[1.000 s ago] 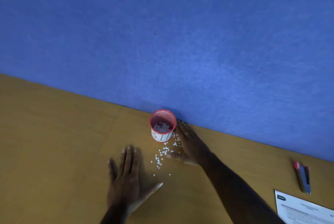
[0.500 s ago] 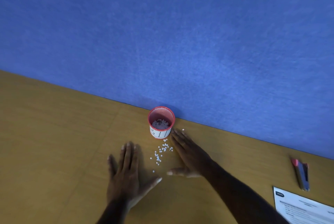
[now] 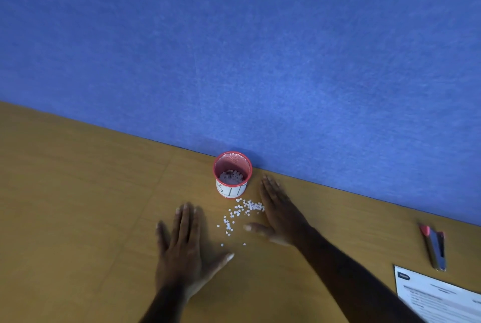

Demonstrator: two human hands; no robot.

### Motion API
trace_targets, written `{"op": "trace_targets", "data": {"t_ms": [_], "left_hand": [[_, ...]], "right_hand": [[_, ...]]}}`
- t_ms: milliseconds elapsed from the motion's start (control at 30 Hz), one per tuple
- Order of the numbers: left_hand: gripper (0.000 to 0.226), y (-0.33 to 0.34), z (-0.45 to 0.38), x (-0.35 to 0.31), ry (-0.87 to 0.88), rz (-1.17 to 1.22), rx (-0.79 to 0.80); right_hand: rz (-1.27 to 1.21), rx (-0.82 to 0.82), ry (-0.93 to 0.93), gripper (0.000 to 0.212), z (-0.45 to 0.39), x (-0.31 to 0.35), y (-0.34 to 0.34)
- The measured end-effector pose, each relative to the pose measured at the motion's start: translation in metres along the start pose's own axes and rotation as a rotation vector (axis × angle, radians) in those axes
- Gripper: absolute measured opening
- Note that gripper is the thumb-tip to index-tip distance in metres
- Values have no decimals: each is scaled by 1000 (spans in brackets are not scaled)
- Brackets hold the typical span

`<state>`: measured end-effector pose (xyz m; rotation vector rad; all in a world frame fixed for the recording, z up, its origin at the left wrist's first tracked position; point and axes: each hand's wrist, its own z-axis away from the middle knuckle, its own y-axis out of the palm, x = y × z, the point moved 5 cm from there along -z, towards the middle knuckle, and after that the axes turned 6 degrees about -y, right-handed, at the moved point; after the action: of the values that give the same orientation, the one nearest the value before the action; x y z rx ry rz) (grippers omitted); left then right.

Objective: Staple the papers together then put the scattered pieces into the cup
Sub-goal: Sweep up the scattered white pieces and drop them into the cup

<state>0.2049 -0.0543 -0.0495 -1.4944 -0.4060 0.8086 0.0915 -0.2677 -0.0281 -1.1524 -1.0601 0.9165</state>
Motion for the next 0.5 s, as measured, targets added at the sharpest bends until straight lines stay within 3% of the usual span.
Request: {"op": "trace_targets", "data": {"t_ms": [100, 333, 500], "left_hand": [[126, 1, 0, 0, 2, 0, -3], [125, 1, 0, 0, 6, -2, -10], [126, 2, 0, 0, -3, -5, 2]], "right_hand": [[6, 5, -22, 118, 3, 11, 9], [20, -6, -280, 113, 24, 49, 17], [-21, -51, -284, 109, 20, 52, 14]]}}
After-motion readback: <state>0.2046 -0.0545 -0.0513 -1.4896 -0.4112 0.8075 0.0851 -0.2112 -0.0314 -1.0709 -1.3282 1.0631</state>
